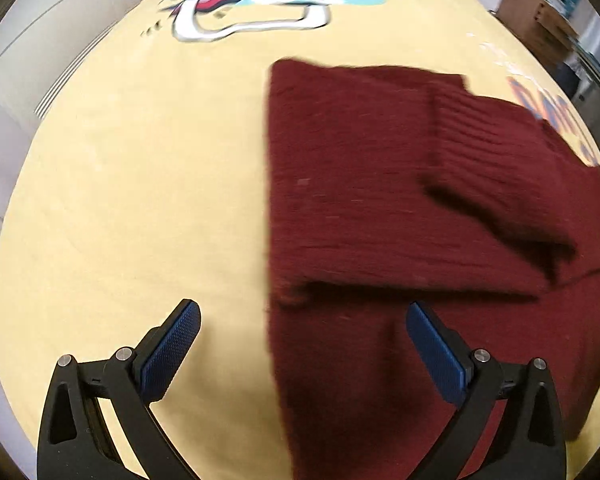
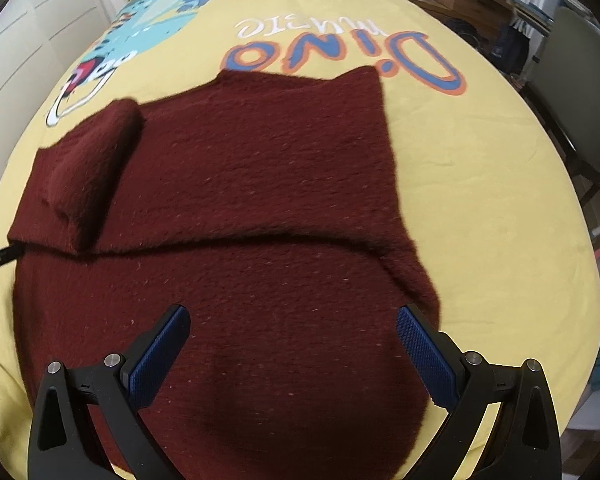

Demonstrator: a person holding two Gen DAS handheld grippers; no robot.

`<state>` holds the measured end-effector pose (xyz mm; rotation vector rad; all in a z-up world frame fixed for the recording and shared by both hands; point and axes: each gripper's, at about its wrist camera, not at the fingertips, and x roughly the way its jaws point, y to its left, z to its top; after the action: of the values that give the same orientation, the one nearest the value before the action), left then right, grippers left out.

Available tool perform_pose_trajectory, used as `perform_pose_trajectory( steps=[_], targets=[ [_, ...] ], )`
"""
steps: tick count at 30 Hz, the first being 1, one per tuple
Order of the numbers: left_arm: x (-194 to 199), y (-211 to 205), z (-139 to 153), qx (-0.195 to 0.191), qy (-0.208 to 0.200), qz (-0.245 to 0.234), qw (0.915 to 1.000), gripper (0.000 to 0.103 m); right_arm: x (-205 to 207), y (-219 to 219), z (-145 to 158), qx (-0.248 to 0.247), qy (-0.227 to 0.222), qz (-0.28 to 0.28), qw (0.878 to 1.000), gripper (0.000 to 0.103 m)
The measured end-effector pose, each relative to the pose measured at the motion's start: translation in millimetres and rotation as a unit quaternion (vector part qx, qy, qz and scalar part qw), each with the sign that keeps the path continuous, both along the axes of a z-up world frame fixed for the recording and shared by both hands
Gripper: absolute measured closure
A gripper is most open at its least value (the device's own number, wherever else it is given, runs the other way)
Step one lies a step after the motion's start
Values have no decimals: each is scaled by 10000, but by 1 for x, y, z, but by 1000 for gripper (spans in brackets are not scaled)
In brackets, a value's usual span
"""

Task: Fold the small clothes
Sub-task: 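Fold the sleeve across the sweater body and open the left tool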

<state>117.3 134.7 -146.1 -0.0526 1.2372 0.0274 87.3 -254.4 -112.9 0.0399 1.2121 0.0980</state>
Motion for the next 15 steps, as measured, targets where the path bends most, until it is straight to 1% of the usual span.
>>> perform_pose_trajectory(
  steps=[2,4,5,6,8,10,13,15],
  targets=[
    [5,5,-8,46,17,53,10000,3,2,9,-3,-59,39,85,9999,0],
    [10,6,-15,80,52,31,9999,8,6,19,-4,-104,50,176,9998,0],
    [13,5,-19,51,76,-3,10000,17,10,26,-4,-133,46,229,9996,0],
    [15,4,-21,21,93,-29,10000,23,12,30,-3,-155,38,265,9995,0],
    [19,0,-21,16,32,-71,10000,26,20,43,-1,-199,3,369,9991,0],
    [20,-5,-19,43,-93,-152,9998,32,26,56,3,-196,-56,464,9987,0],
    [22,-11,-17,14,-119,-223,9997,42,37,78,10,-144,-162,636,9977,0],
    [24,-15,-16,-44,-119,-272,9995,52,46,94,15,-130,-223,760,9968,0]
  ],
)
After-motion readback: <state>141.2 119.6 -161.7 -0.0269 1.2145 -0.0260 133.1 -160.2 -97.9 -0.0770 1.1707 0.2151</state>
